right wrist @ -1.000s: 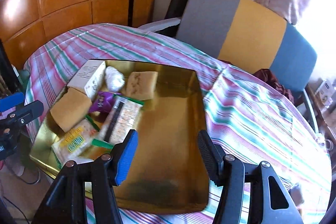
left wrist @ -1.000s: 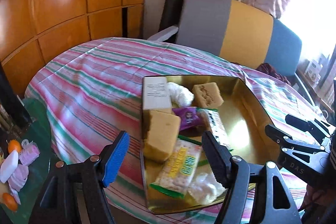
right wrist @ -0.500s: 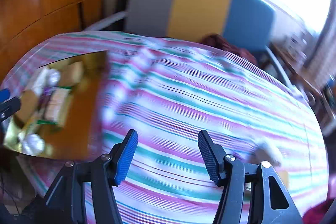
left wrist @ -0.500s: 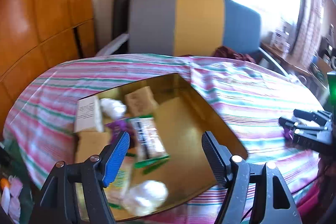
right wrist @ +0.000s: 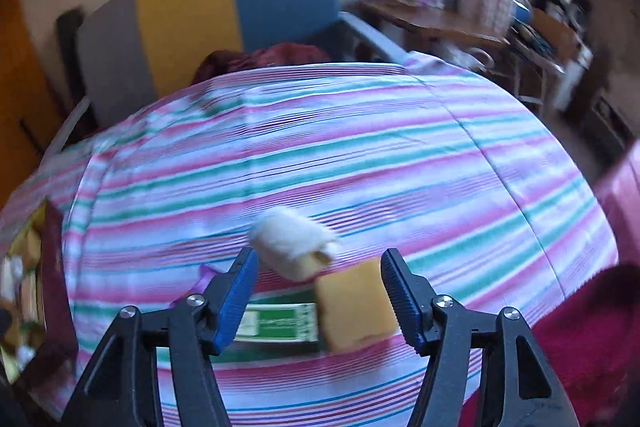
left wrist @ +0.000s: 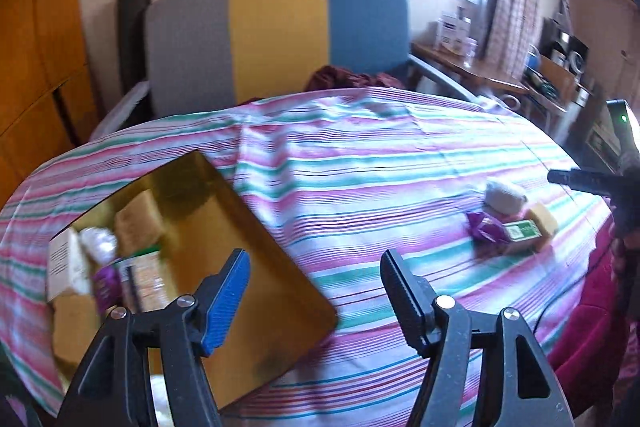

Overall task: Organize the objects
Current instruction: 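Move both tools back over the remaining items on the cloth, then grasp the purple snack packet with left tool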

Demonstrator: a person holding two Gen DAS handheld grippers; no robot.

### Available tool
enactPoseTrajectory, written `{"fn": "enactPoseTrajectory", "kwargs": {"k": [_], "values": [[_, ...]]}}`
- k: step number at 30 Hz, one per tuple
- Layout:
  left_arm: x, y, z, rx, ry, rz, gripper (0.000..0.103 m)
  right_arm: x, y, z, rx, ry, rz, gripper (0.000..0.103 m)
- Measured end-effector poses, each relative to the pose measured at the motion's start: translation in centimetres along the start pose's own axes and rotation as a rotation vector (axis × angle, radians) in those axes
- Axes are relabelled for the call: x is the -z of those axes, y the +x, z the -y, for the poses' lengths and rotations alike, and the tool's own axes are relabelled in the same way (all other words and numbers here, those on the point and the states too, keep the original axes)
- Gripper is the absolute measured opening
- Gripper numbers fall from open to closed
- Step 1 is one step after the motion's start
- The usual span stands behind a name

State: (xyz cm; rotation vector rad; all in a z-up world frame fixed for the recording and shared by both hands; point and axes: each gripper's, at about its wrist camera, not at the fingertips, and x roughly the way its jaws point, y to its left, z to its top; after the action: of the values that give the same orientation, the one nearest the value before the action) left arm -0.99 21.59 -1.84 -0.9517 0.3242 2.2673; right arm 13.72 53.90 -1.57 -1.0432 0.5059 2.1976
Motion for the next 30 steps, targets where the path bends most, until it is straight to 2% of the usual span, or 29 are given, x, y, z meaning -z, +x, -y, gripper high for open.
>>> {"fn": "enactPoseTrajectory", "kwargs": {"k": [3, 6, 8, 11, 16, 21, 30], "values": [[-0.5, 1.0, 2.0, 0.043, 0.039, -0.017, 0.065, -0.2, 0.7, 3.4, -0.071, 0.178, -0.005, 0.065], [-0.8, 2.3, 3.9, 0.099, 0.067, -0.056, 0.064, 0.1, 1.2, 4.9, -0.089, 0.281, 0.006, 0.065], [-1.0, 3.5, 5.1, 0.148, 0.064, -0.098, 0.062, 0.0, 0.2, 4.9, -0.096, 0.285, 0.068, 0.065], [-1.2, 5.2, 7.2, 0.204, 0.070, -0.145, 0.059, 0.1, -0.4, 4.7, -0.108, 0.286, 0.100, 0.065], [-1.8, 7.9, 10.2, 0.304, 0.051, -0.223, 0.059, 0.1, -0.4, 4.8, -0.131, 0.294, 0.111, 0.066], [-2.9, 10.7, 12.3, 0.372, 0.016, -0.303, 0.059, 0.0, -0.4, 4.3, -0.139, 0.274, 0.123, 0.067], [-4.8, 14.5, 15.6, 0.396, -0.001, -0.372, 0.059, 0.2, -0.7, 4.8, -0.169, 0.295, 0.145, 0.070]]}}
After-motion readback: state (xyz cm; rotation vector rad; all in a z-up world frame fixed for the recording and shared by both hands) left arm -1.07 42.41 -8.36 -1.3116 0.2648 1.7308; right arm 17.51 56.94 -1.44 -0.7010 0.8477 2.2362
